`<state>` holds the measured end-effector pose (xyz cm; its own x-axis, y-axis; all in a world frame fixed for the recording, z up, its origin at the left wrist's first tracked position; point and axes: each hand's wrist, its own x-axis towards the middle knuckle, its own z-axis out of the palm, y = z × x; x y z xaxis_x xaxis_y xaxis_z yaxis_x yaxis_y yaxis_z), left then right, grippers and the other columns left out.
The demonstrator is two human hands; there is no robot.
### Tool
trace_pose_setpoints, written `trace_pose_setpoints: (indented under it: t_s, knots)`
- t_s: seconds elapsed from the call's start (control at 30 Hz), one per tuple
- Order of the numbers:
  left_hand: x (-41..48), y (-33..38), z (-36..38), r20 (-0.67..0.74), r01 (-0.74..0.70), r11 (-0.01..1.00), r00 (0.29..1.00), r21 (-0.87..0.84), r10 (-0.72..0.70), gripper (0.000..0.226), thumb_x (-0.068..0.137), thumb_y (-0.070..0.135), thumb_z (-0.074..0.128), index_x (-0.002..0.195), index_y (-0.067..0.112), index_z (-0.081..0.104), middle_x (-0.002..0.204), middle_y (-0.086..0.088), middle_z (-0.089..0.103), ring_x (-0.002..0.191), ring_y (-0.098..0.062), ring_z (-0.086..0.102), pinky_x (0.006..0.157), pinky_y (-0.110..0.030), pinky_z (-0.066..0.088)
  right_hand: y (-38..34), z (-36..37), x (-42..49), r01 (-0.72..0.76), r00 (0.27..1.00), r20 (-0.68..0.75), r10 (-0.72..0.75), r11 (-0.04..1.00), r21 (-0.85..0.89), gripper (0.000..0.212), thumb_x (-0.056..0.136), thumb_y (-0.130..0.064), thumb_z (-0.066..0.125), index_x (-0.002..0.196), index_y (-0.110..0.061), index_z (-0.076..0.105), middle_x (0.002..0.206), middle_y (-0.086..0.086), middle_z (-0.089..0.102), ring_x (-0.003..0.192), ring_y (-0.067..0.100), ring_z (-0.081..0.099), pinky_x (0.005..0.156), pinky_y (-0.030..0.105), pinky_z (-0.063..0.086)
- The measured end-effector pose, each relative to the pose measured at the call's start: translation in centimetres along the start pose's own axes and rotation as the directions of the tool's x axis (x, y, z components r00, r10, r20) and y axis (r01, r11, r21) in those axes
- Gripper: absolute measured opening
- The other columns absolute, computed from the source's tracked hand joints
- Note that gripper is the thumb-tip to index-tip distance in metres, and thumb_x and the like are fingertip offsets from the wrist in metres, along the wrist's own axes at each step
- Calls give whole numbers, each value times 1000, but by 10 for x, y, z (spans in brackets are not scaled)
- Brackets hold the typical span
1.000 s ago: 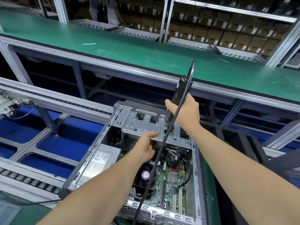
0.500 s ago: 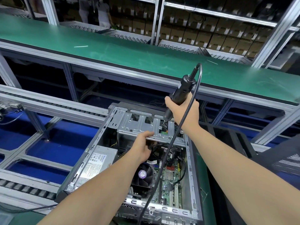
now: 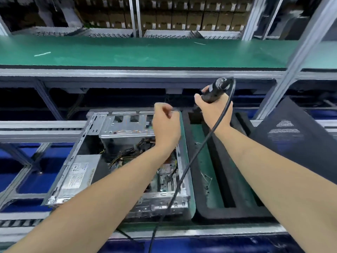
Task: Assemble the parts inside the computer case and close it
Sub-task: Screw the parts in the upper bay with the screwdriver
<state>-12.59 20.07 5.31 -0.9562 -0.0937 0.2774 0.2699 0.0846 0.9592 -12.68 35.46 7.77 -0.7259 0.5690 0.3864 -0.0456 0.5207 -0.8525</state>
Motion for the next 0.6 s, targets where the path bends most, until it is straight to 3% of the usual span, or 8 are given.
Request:
trace_pose_setpoints:
  t_s: [0.07,0.13,0.23,0.33,0.4,0.47,0.53,0.6]
  knots:
    - [-10,4,38,200,33,997,979,70,-47,14,89,13,54,91,27,52,87,5,61,77,-12,64,67,-25,50,26,-21,-1,-35,999,3,35,999,38,46,72,-61,68,99,-24,72,100,3,74,103,26,69,94,48,56]
    - [-21,-4,75,317,166,978,927,128,-199,17,90,13,53,91,29,56,93,5,64,90,-23,70,77,-37,57,59,-39,-4,-26,1000,-3,26,995,93,22,73,-50,73,88,-35,71,92,-5,75,94,21,72,92,50,56]
    - [-36,-30,123,383,374,887,804,271,-456,19,93,10,49,97,24,61,110,-1,65,102,-31,69,89,-47,59,115,-61,-11,-30,999,48,22,986,166,11,76,-36,78,83,-35,69,90,-11,75,92,17,73,94,49,57]
    - [-56,-64,151,386,369,806,734,463,-558,29,93,5,48,109,19,69,125,-7,66,107,-32,68,93,-46,58,160,-78,-29,-23,996,87,6,981,193,11,81,-30,78,87,-32,70,91,-13,75,90,13,73,91,32,58]
    - [-75,-87,160,393,256,765,736,592,-551,24,93,4,54,97,20,71,116,-5,70,103,-26,69,91,-34,57,188,-85,-40,9,992,127,-30,987,163,12,85,-16,81,93,-13,73,92,5,76,88,30,74,85,44,61]
    - [-90,-109,156,447,65,706,732,705,-514,16,93,6,61,94,15,74,106,-4,74,100,-22,68,86,-25,52,206,-86,-51,53,975,205,-81,989,138,17,87,-2,82,99,5,72,99,19,76,94,39,73,90,50,59]
    - [-102,-130,149,542,-189,581,657,791,-524,15,93,6,63,101,6,75,107,-7,74,100,-24,69,88,-27,52,213,-85,-57,50,961,259,-102,978,201,24,84,5,82,106,6,72,113,13,74,105,33,72,101,45,56]
    - [-113,-143,145,610,-474,387,553,791,-568,20,94,5,58,108,3,72,113,-12,68,104,-29,67,88,-34,54,216,-83,-61,84,950,277,-143,973,214,27,82,5,85,107,4,74,117,12,74,109,30,72,103,43,56]
